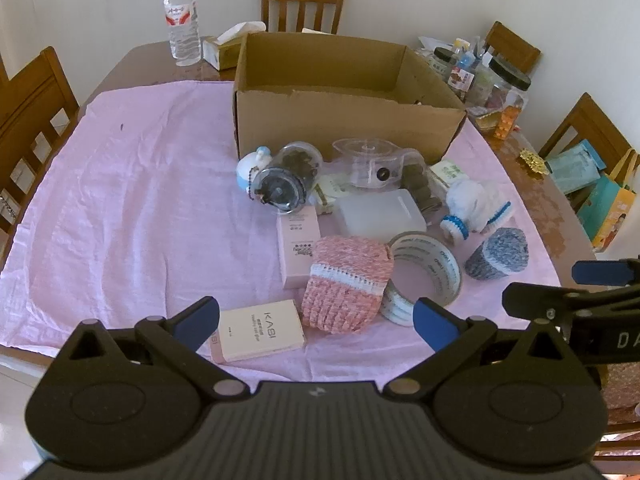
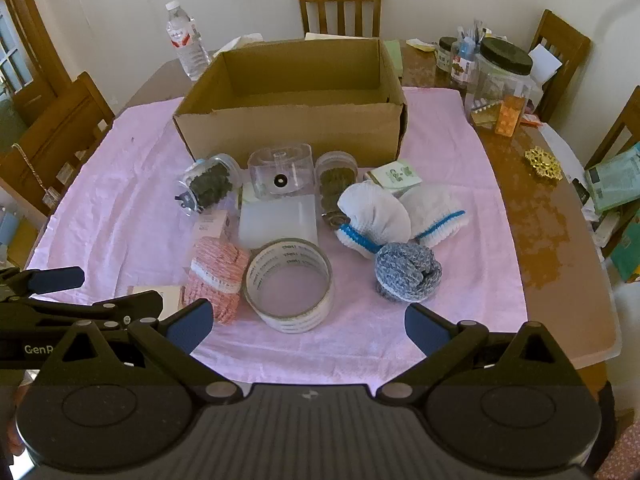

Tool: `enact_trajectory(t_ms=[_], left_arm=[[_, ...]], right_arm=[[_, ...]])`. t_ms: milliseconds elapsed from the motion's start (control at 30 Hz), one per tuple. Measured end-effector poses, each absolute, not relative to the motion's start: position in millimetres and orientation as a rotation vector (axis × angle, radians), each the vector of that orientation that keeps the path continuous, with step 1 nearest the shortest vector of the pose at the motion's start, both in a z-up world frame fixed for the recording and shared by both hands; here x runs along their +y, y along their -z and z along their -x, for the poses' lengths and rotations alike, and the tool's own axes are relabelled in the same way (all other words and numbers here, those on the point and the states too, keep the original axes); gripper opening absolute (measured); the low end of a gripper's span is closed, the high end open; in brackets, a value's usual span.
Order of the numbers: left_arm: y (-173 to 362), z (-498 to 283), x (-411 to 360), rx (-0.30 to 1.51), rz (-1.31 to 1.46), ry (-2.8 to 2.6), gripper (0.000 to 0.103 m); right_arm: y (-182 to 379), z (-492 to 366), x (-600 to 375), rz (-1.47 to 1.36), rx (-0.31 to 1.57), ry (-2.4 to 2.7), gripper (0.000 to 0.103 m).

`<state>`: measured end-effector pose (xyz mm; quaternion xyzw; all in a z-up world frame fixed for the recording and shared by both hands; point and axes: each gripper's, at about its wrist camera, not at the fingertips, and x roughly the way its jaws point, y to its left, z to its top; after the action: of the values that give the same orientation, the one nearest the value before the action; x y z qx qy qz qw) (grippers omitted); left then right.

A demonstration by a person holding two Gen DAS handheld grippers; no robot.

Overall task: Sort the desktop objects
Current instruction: 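Move left tool toward the KASI box while right tool approaches the tape roll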

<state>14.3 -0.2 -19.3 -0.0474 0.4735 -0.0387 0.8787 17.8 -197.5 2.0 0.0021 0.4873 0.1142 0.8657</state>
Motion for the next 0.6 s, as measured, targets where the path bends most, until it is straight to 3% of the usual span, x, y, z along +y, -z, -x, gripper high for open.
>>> enact_trajectory(t_ms=[600], left_arm=[[78, -17, 15, 0.976, 0.103, -0.016, 0.102]], right_arm=[[41, -32, -194, 0.056, 1.029, -0.333, 0.103]])
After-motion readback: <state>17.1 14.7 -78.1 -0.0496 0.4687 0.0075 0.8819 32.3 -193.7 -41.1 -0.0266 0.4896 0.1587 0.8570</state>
